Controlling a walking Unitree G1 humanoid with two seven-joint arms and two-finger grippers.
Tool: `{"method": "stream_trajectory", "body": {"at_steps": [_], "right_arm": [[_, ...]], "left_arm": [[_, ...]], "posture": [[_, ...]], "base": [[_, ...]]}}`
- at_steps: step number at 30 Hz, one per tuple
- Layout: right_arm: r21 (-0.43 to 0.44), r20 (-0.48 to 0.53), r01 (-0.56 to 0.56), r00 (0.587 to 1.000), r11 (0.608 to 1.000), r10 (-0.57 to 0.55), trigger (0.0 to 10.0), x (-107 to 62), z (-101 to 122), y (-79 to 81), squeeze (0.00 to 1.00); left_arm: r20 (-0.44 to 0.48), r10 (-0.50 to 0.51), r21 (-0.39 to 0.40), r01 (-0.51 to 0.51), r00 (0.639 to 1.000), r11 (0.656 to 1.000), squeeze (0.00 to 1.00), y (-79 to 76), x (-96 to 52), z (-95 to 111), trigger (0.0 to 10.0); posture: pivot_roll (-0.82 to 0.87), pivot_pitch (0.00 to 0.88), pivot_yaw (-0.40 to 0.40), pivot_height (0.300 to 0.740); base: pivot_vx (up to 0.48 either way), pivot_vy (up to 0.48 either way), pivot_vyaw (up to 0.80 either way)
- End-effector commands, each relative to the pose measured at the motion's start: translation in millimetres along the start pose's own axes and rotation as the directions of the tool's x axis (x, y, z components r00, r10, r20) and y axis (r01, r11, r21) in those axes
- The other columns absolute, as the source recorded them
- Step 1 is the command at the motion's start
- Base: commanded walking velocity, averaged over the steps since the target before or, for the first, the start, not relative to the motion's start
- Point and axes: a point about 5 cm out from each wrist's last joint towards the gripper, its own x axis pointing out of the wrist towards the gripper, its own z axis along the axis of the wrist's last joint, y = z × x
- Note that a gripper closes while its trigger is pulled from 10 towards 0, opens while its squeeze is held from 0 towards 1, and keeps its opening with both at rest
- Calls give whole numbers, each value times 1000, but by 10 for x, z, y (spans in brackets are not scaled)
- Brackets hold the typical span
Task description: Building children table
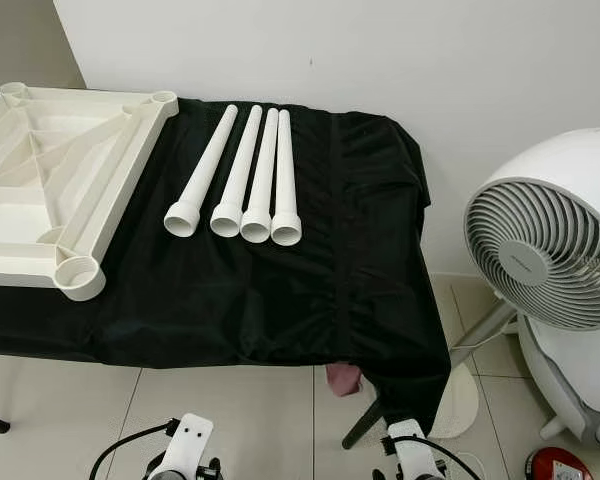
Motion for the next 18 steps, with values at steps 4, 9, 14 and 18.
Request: {"method": "stream_trajectory", "body": {"at_steps": [4,9,14,18], "right_arm": [[-3,-36,1,999,1000,-1,10000,-20,-96,8,0],[-5,-44,3,999,1000,-4,10000,-31,-133,-4,0],[-8,-50,4,999,1000,-5,10000,-38,-154,-9,0],[-7,-51,6,999,1000,-7,10000,-39,-158,-9,0]], "left_arm": [[-48,6,-11,-7,999,1000,0,-3,-23,-126,10000],[-56,8,-13,-8,998,1000,0,0,-28,-148,10000],[-66,12,-13,-13,998,1000,0,9,-35,-173,10000],[-65,11,-12,-12,998,1000,0,11,-35,-174,10000]], "posture": [[8,0,-36,740],[10,0,-36,740],[10,0,-36,740],[9,0,-33,740]], "base": [[0,0,0],[0,272,0],[0,307,0],[0,308,0]]}}
